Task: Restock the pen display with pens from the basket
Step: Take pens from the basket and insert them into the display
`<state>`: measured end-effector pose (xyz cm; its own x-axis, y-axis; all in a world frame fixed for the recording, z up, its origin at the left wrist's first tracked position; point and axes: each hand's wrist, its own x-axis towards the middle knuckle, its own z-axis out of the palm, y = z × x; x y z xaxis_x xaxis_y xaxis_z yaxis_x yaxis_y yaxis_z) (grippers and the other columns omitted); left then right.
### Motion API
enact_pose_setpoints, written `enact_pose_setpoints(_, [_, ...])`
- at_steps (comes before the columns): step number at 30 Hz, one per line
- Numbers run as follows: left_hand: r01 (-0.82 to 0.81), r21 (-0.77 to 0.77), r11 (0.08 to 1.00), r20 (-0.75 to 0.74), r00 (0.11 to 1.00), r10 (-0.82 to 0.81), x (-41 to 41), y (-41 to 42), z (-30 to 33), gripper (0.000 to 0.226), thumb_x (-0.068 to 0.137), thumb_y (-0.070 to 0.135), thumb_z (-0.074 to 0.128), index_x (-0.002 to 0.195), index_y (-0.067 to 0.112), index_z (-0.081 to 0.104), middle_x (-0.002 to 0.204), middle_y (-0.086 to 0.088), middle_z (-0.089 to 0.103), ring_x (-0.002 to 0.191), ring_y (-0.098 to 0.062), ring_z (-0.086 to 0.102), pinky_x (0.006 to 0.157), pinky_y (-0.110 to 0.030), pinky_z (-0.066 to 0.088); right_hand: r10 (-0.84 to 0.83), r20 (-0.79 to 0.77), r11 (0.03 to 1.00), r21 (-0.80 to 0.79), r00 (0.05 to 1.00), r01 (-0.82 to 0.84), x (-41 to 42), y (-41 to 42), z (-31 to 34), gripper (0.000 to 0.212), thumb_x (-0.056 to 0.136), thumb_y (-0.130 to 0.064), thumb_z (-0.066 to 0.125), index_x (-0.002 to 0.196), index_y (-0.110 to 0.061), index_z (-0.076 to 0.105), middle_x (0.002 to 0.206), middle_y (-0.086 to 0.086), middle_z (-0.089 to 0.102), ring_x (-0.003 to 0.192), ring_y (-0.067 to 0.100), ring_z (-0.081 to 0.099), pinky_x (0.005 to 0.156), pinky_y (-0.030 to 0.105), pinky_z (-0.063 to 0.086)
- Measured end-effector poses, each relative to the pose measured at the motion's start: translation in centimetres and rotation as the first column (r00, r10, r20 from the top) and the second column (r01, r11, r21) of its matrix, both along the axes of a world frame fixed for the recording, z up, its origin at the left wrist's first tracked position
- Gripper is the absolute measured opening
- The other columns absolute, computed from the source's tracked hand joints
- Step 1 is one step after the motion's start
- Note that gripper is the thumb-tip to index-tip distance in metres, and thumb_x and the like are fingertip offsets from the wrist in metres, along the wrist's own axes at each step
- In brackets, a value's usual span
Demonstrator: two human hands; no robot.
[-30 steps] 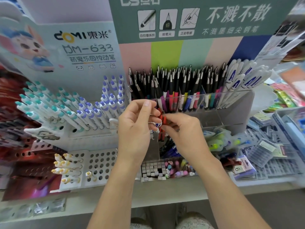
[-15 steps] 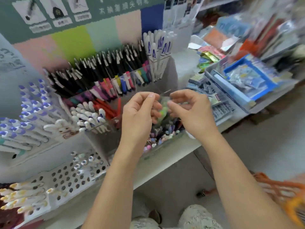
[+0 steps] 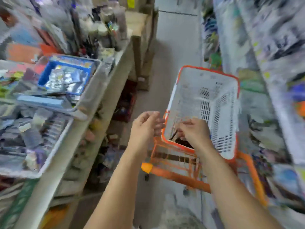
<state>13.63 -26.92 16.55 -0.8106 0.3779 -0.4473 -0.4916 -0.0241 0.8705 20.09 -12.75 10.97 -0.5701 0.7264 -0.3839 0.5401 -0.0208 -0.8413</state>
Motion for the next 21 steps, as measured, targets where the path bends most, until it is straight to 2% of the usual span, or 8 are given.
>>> enact_pose_setpoints(4, [0.210,-0.183,0.960,0.010,0.977,-0.212,1.3,7.3,-4.0,0.016,0.099,0.014,0.058,0.084,0.019,0.063,0.087,-0.009,0.067,0.077,-0.020,0.061,0.068,-0.031,0.047,-0.244,0.102,0.967,-0.052,0.965,0.250,4.7,6.4,-4.8,0.018,0.067,-0.019,0.083,0.079,-0.012,0.072,0.065,0.007,0.069,0.061,0.026,0.067,0.074,0.044,0.059])
enact_pose_setpoints(8, [0.367,-0.357,0.859,0.032,0.924,-0.381,-0.6,11.4,-8.0,0.026,0.098,0.014,0.056,0.073,0.018,0.061,0.081,-0.011,0.063,0.078,-0.024,0.057,0.075,-0.037,0.045,-0.330,0.155,0.941,-0.028,0.931,0.338,6.5,9.5,-9.3,0.024,0.050,-0.033,0.073,0.060,-0.011,0.069,0.060,0.021,0.065,0.061,0.026,0.063,0.070,0.052,0.057])
enact_pose_setpoints(9, [0.413,-0.399,0.819,0.040,0.900,-0.434,-1.1,12.3,-9.2,0.024,0.098,0.016,0.055,0.076,0.016,0.063,0.081,-0.011,0.063,0.081,-0.025,0.058,0.077,-0.036,0.046,-0.320,0.195,0.941,-0.044,0.927,0.335,6.4,9.7,-9.6,0.027,0.053,-0.032,0.075,0.057,-0.007,0.064,0.059,0.023,0.062,0.060,0.025,0.060,0.066,0.050,0.055])
enact_pose_setpoints(12, [0.520,-0.549,0.654,0.094,0.816,-0.570,-2.3,14.6,-12.4,0.027,0.099,0.021,0.051,0.113,0.003,0.066,0.094,-0.012,0.065,0.089,-0.029,0.062,0.087,-0.040,0.052,-0.250,0.309,0.950,-0.105,0.918,0.294,5.7,10.5,-10.7,0.028,0.068,-0.010,0.079,0.054,-0.012,0.054,0.062,0.020,0.050,0.064,0.020,0.050,0.060,0.035,0.037])
enact_pose_setpoints(15, [0.580,-0.627,0.520,0.159,0.749,-0.644,-3.5,16.2,-15.1,0.034,0.099,0.010,0.043,0.124,-0.006,0.061,0.110,-0.022,0.068,0.097,-0.032,0.065,0.075,-0.034,0.049,-0.279,0.337,0.933,-0.128,0.899,0.337,4.3,11.8,-13.6,0.008,0.076,0.009,0.066,0.076,0.002,0.069,0.081,0.029,0.060,0.089,0.022,0.060,0.076,0.037,0.051])
enact_pose_setpoints(17, [0.601,-0.673,0.431,0.207,0.713,-0.670,-4.1,17.3,-16.5,0.035,0.099,0.003,0.039,0.124,-0.009,0.059,0.127,-0.025,0.062,0.107,-0.034,0.061,0.075,-0.032,0.043,-0.251,0.361,0.925,-0.184,0.898,0.332,3.2,12.5,-15.7,0.020,0.080,0.010,0.060,0.077,-0.009,0.067,0.085,0.013,0.062,0.097,0.021,0.057,0.079,0.034,0.051])
enact_pose_setpoints(19, [0.603,-0.697,0.388,0.252,0.713,-0.654,-4.8,18.5,-18.2,0.040,0.099,0.000,0.035,0.134,-0.006,0.053,0.138,-0.023,0.055,0.123,-0.035,0.054,0.090,-0.036,0.046,-0.183,0.431,0.891,-0.308,0.884,0.335,1.7,13.1,-17.4,0.030,0.085,0.006,0.062,0.068,-0.016,0.053,0.079,0.004,0.054,0.092,0.020,0.056,0.082,0.037,0.057])
enact_pose_setpoints(21, [0.619,-0.679,0.395,0.306,0.728,-0.614,-5.2,19.6,-20.4,0.048,0.100,0.000,0.033,0.146,0.001,0.042,0.149,-0.019,0.046,0.136,-0.035,0.044,0.107,-0.040,0.040,-0.186,0.480,0.815,-0.412,0.858,0.407,0.7,13.4,-19.7,0.025,0.087,0.002,0.067,0.075,-0.014,0.052,0.080,0.003,0.052,0.093,0.022,0.057,0.095,0.043,0.057])
